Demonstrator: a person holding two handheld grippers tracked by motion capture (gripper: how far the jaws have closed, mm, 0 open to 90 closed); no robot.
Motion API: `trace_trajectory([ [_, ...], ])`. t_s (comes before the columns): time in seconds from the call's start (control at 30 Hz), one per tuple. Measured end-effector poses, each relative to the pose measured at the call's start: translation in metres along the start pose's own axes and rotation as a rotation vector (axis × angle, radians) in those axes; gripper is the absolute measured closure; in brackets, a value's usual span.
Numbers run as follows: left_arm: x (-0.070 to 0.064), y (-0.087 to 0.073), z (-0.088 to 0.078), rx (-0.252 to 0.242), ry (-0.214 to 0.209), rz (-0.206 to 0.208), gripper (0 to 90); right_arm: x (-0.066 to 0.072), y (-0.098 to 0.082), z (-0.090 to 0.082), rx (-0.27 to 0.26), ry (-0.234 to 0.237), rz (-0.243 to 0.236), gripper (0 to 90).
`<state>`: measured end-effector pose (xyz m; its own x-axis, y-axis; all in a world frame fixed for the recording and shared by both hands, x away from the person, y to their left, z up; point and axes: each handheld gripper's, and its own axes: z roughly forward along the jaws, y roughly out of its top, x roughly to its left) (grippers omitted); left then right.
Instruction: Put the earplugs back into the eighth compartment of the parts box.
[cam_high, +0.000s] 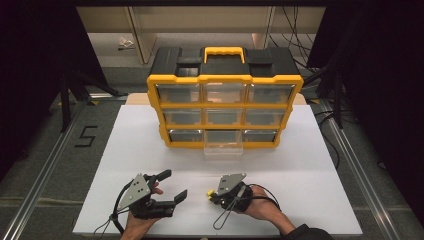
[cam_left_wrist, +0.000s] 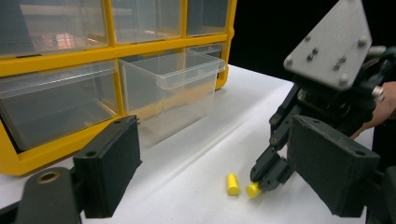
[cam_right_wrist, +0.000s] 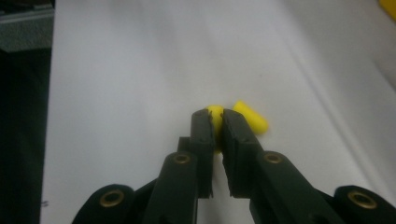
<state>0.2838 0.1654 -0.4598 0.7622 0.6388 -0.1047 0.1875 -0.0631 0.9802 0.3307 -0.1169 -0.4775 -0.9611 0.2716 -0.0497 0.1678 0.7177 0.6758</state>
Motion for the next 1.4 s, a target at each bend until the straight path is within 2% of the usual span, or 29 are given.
trace_trajectory([
  [0.1,0.000,0.000,0.000,0.001,0.001,-0.001,17.4,0.000,0.003,-0.008,-0.035,0.001,0.016,84.0],
  [0.17,0.000,0.000,0.000,0.001,0.001,-0.001,17.3,-0.001,0.004,-0.012,-0.054,-0.012,0.009,84.1],
  [0.47,0.000,0.000,0.000,0.000,0.002,-0.005,17.4,-0.009,0.009,-0.030,-0.150,-0.066,0.055,84.5],
  [0.53,0.000,0.000,0.000,0.001,0.002,-0.004,17.4,-0.012,0.011,-0.037,-0.194,-0.090,0.072,84.7],
  [0.73,0.001,0.000,0.000,0.001,0.003,-0.005,17.5,-0.017,0.012,-0.045,-0.247,-0.135,0.103,84.8],
  [0.97,0.001,0.000,0.000,0.001,0.004,-0.005,17.5,-0.025,0.010,-0.053,-0.324,-0.205,0.171,84.8],
  [1.1,0.001,0.000,0.000,0.001,0.004,-0.006,17.4,-0.028,0.009,-0.057,-0.352,-0.235,0.201,84.8],
  [1.4,0.001,-0.001,0.000,0.002,0.008,-0.007,17.4,-0.039,0.013,-0.064,-0.388,-0.282,0.230,84.8],
])
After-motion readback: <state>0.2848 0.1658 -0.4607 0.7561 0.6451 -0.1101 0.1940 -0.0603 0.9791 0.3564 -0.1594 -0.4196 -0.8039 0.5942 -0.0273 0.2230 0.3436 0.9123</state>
